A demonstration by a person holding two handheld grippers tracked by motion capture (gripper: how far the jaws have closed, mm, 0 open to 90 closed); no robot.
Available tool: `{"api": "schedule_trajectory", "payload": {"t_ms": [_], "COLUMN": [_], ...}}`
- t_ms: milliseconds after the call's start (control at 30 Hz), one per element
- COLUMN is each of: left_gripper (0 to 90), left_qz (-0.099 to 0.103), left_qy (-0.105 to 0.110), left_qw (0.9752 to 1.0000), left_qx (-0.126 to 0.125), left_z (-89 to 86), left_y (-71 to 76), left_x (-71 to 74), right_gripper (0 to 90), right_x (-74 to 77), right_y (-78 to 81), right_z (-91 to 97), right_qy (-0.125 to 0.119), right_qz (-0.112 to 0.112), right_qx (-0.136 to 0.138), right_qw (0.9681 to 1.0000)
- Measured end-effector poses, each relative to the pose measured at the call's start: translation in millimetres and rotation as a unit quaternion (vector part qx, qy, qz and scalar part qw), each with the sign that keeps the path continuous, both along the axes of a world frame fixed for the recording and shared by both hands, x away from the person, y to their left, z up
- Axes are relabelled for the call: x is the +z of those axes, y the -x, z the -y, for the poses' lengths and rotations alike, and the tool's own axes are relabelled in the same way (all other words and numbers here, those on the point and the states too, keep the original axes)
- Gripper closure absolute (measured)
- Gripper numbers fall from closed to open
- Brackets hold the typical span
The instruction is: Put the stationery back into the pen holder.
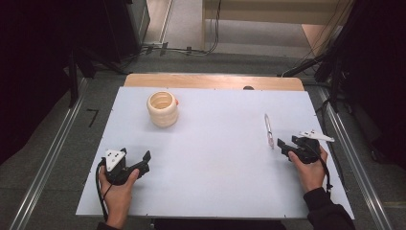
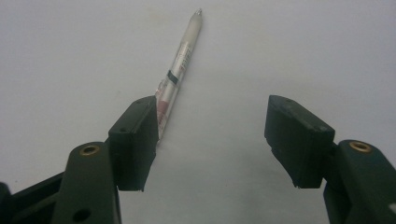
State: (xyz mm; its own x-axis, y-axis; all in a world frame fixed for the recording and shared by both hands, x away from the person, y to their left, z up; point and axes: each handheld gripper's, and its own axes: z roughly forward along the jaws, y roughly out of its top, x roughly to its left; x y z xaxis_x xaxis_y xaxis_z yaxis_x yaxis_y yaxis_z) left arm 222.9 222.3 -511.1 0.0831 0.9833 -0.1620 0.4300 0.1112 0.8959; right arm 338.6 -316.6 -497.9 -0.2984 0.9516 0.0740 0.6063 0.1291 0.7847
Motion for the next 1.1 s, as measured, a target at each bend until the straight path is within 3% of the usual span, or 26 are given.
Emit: {"api": "schedule_trajectory", "payload": {"t_ms": [1100], "left_gripper": [11.2], "left_qz": [0.002], "left_qy": [0.002], "left_qw": [1.0], "left_qx": [-0.001], "left_z": [-0.4], "left_y": [-0.2], "left_x": [-0.2], "right_gripper": [40.8], "right_x": [-6.6], "right_y": [-37.3], "right_z": [-20.8], "right_qy": [-0.004], "right_qz": [-0.018], "right_qx": [-0.009], "right_qw": [0.9998]}}
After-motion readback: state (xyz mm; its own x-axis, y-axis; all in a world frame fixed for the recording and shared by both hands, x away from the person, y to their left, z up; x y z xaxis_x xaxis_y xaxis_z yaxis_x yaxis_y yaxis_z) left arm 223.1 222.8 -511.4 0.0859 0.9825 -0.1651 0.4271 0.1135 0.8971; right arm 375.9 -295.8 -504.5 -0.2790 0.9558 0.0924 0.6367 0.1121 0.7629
